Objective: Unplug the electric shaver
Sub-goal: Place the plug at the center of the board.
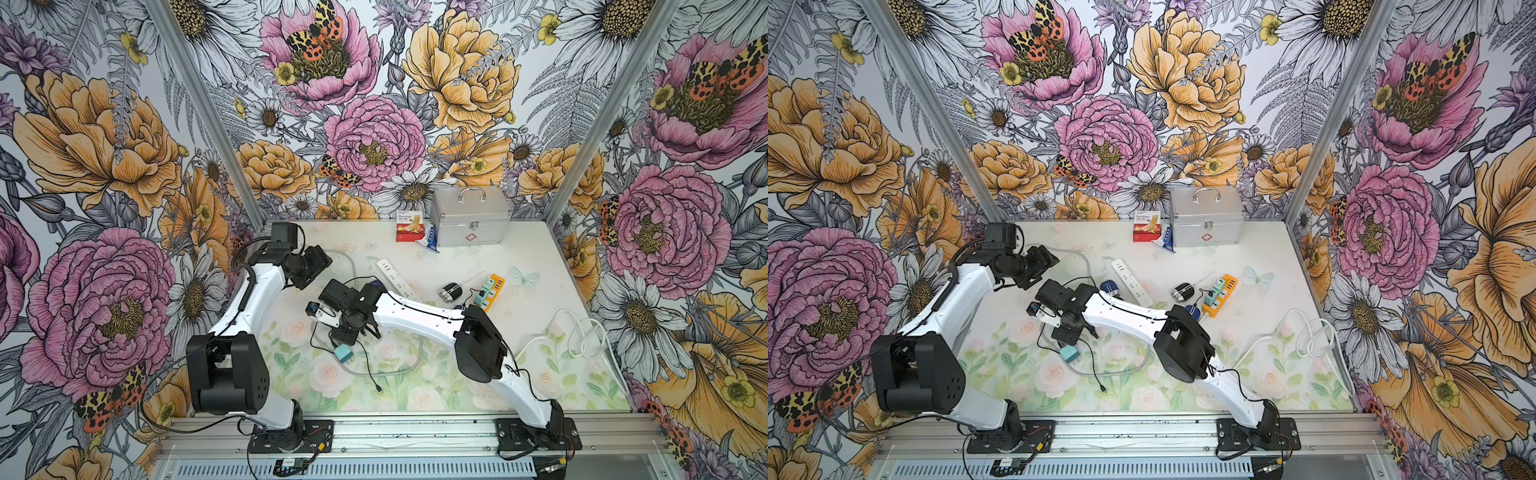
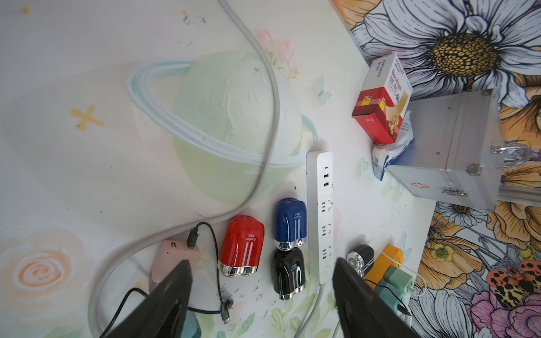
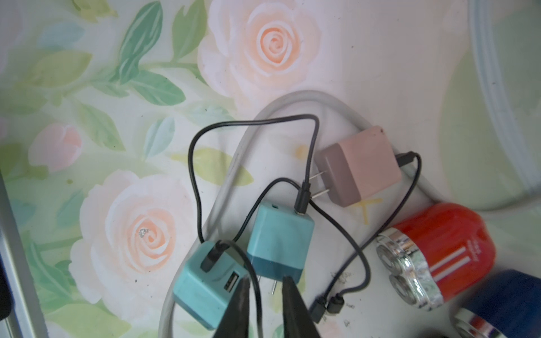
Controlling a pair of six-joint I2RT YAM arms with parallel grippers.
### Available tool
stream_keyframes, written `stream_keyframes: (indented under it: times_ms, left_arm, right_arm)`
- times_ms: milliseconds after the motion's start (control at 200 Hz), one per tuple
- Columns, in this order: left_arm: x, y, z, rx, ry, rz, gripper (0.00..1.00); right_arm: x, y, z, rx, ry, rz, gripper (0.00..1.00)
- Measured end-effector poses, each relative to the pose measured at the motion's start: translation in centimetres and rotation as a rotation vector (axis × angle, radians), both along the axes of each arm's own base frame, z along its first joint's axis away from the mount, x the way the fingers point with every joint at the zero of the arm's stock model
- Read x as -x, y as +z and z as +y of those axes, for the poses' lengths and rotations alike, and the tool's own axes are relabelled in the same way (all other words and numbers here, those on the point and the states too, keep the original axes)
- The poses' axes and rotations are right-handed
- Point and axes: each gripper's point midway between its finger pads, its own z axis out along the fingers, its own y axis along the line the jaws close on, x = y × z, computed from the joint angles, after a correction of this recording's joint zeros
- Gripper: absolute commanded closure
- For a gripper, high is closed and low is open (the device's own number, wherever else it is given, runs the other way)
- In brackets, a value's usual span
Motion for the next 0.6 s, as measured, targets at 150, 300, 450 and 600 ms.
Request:
stream_keyframes:
  times_ms: [150,300,450,600]
  left_arm:
    - [-2.1,1.5,-2.0,0.002,-0.048,-0.038,0.23]
    - [-4.8,3.3,-3.8,0.007,-0.082,-0.088,0.24]
    - [-7.9,4.8,-6.0,0.016,-0.116,-0.133,0.24]
    - [-11.3,4.1,-9.5,0.028,-0.168,-0.146,0.24]
  right_arm:
    - [-1.0,0.3,-0.5,-0.005,-0.023,-0.001,0.52]
    - [-2.4,2.5,-2.4,-0.027,-0.071,-0.009,0.48]
    - [-4.2,6.9,-6.1,-0.077,-0.155,-0.032,0.47]
    - [-7.1,10.3,-12.1,-0.104,-0.315,-0.070,0.45]
